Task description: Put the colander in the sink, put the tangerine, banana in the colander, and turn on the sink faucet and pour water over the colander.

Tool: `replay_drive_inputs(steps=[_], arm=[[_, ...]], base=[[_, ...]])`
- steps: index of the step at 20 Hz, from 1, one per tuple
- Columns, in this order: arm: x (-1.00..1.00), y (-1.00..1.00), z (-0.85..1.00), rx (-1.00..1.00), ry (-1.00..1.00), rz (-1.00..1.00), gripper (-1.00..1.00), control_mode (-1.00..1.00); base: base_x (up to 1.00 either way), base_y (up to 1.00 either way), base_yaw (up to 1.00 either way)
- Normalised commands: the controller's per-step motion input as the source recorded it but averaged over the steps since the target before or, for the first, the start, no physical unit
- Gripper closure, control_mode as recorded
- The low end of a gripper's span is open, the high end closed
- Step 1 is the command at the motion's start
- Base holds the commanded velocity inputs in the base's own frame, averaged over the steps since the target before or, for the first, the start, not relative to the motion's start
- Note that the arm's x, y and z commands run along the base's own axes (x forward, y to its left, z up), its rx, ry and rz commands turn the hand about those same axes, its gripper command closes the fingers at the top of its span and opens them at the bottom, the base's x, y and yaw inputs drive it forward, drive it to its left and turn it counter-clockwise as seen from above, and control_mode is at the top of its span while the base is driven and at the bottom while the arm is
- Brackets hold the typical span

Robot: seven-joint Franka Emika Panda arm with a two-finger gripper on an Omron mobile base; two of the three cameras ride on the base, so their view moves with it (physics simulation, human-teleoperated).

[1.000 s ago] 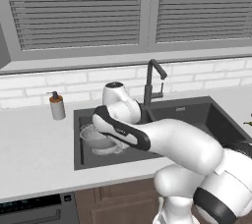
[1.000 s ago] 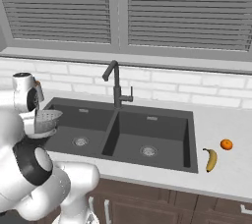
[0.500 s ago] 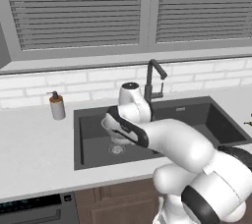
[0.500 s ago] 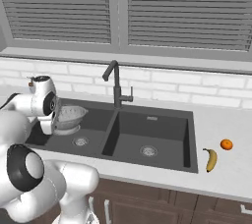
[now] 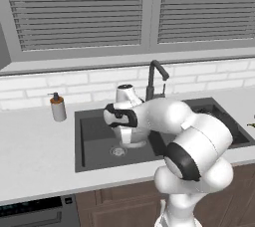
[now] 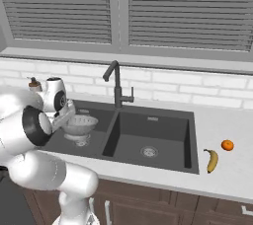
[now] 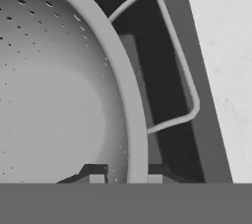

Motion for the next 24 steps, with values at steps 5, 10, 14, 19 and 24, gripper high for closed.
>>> replay_drive_inputs(steps=[5, 10, 14, 19, 24], arm=[[0.11, -0.06, -0.36, -0.01, 0.06, -0.26, 1.00, -1.00], [0.01, -0.01, -0.57, -0.16, -0.18, -0.17, 1.00, -1.00], [0.03, -0.06, -0.51, -0.21, -0.24, -0.17, 1.00, -1.00], [0.12, -0.21, -0.27, -0.09, -0.07, -0.22, 1.00, -1.00], [0.31, 0.00, -0.01, 0.00, 0.06, -0.27, 1.00, -1.00]], base=[[0.00, 0.00, 0.00], [0.00, 0.00, 0.00], [0.00, 0.00, 0.00], [0.00, 0.00, 0.00], [0.00, 0.00, 0.00]])
